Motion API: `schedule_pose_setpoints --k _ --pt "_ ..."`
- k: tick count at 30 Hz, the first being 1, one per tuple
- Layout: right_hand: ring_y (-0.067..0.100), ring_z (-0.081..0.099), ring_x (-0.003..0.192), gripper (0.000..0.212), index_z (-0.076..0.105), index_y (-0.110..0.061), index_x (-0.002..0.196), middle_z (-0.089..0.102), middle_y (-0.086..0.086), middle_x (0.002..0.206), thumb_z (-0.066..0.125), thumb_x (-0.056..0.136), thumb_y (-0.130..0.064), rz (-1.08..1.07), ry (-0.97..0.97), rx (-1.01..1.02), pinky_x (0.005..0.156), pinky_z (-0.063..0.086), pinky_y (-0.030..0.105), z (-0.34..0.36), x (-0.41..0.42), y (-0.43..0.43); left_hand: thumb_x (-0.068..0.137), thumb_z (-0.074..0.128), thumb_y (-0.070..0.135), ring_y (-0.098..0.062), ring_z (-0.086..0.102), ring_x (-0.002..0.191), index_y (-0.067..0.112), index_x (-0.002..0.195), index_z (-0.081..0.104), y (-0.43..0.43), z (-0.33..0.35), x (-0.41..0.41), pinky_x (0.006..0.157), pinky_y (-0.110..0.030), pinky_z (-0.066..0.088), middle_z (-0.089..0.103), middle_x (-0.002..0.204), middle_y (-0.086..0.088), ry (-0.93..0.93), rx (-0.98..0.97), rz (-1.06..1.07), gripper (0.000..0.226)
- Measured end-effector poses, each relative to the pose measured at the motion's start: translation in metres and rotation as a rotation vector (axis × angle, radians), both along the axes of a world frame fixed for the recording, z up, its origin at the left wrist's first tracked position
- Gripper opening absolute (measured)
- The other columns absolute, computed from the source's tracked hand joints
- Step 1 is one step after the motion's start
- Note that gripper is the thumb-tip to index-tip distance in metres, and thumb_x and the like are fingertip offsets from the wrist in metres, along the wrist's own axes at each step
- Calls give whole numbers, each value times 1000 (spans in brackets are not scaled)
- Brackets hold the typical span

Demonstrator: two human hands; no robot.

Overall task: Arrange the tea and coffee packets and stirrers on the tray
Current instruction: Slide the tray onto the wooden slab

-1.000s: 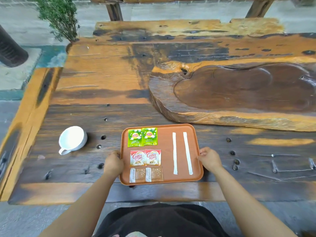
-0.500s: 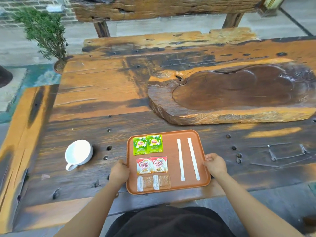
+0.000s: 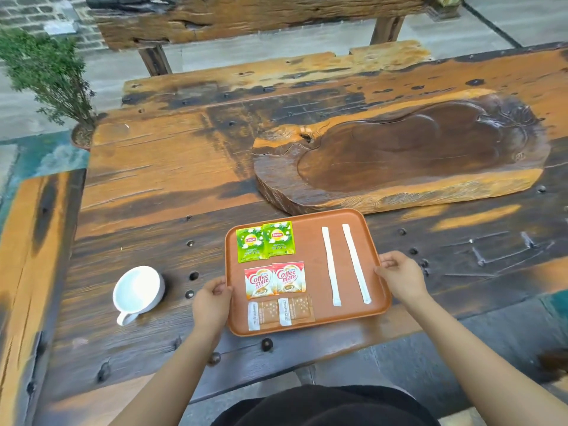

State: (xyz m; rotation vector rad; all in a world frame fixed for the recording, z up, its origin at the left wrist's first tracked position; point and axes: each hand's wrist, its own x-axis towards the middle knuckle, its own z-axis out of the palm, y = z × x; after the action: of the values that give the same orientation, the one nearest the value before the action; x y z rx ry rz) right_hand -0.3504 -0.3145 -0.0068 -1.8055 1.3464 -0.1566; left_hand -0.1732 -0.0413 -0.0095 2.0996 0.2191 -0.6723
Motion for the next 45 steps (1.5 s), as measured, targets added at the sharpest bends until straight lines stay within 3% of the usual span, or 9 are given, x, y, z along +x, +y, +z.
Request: schedule_pose_setpoints --k 5,9,15,21,24,28,33,40,45 --pt "24 60 85 13 64 -6 94 64 8 88 62 81 -4 16 -14 -15 77 44 30 16 11 -42 90 46 -1 -11 57 73 5 114 60 -42 27 2 56 -17 46 61 81 2 6 -166 96 28" --pt "21 58 82 11 63 -7 92 63 5 85 63 82 -6 53 -12 -32 74 42 28 31 20 -89 90 45 -6 -5 55 68 1 117 59 -82 36 6 42 -3 46 63 96 -8 46 -244 151 31" --pt "22 56 77 9 61 -9 86 56 -1 70 64 81 -3 100 -22 -48 70 41 27 52 27 -171 88 40 -8 -20 58 79 -1 119 59 -158 43 12 50 -11 47 65 112 -20 65 -272 130 37" --pt "22 55 79 12 63 -7 88 59 8 76 64 79 1 90 -52 -88 75 41 28 60 37 -255 87 40 -9 -12 52 60 -2 118 59 -247 47 26 36 -6 41 65 100 -18 31 -271 127 37" --pt "21 55 80 13 66 -5 91 60 7 78 65 79 -1 81 -38 -103 75 38 26 58 46 -292 87 39 -8 -16 58 66 2 116 60 -285 49 33 42 -17 47 65 96 -12 9 -235 109 37" --pt "23 57 81 14 66 -4 93 60 4 76 65 79 -2 65 -50 -86 74 42 29 48 63 -331 85 41 -9 -12 58 65 4 115 61 -322 42 45 44 -15 49 67 98 -8 -19 -205 118 37" --pt "23 58 85 14 66 -7 95 63 7 88 64 81 -5 35 -33 -74 78 46 30 32 80 -363 87 42 -5 -25 65 87 6 112 63 -357 24 64 80 -35 56 68 96 -10 -24 -157 85 35" --pt "22 55 88 19 64 -6 102 60 7 91 63 82 -7 17 28 -75 82 42 30 4 94 -383 89 39 -4 -29 67 94 7 110 67 -386 3 80 86 -42 56 71 92 -10 -11 -93 34 37" --pt "23 55 86 15 65 -8 98 63 8 90 59 84 -8 29 50 -89 79 40 29 -8 101 -389 87 40 -4 -22 63 87 13 110 68 -395 -4 80 82 -35 54 67 85 -4 -65 -28 20 40"
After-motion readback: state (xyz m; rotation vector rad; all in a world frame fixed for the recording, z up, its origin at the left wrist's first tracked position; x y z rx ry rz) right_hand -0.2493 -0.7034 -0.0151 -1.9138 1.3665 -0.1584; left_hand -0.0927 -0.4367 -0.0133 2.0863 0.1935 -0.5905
